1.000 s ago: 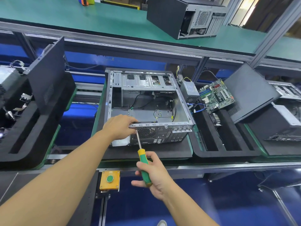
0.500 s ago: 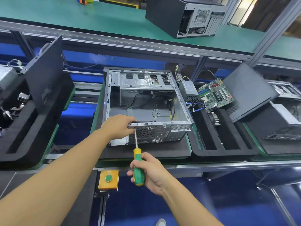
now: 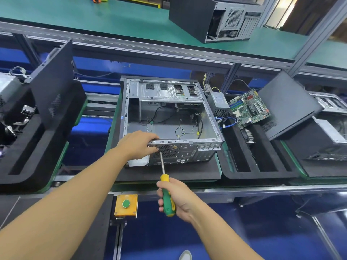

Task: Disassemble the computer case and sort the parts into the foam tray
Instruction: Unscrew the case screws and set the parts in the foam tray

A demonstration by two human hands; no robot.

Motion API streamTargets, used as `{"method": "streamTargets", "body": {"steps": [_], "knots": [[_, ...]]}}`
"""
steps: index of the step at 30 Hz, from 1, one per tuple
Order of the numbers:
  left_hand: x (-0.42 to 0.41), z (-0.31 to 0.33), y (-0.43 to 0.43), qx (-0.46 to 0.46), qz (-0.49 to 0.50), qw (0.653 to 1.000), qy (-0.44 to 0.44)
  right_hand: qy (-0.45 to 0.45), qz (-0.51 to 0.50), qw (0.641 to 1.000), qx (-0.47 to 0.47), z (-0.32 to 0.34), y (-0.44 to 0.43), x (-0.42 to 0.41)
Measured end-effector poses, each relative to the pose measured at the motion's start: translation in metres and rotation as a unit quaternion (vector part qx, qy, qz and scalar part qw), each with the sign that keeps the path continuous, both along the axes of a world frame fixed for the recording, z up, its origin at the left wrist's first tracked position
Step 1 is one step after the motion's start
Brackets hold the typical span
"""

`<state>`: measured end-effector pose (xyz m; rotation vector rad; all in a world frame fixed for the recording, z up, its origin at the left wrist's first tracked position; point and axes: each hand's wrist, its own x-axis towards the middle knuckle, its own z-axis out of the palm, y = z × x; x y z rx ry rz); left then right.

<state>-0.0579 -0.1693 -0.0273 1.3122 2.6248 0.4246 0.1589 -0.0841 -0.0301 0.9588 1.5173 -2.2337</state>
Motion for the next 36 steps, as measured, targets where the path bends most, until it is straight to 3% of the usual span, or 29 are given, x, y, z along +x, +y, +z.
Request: {"method": "streamTargets", "body": {"steps": [6, 13, 25, 36], "knots": [[-0.001, -0.001, 0.0, 0.002, -0.004, 1.0, 0.005, 0.068, -0.166, 0.978, 0.105, -0.011, -0.011, -0.008], [-0.002, -0.004, 0.001, 0.003, -0.007, 1.0, 0.02, 0.078, -0.224, 0.949, 0.209, -0.005, -0.009, -0.076], [-0.003, -0.008, 0.001, 0.019, -0.005, 0.999, 0.03, 0.055, -0.281, 0.923, 0.258, -0.02, -0.011, -0.099], [0.001, -0.005, 0.0, 0.017, -0.008, 0.999, 0.044, 0.045, -0.319, 0.925, 0.2, -0.022, -0.012, -0.104]]}}
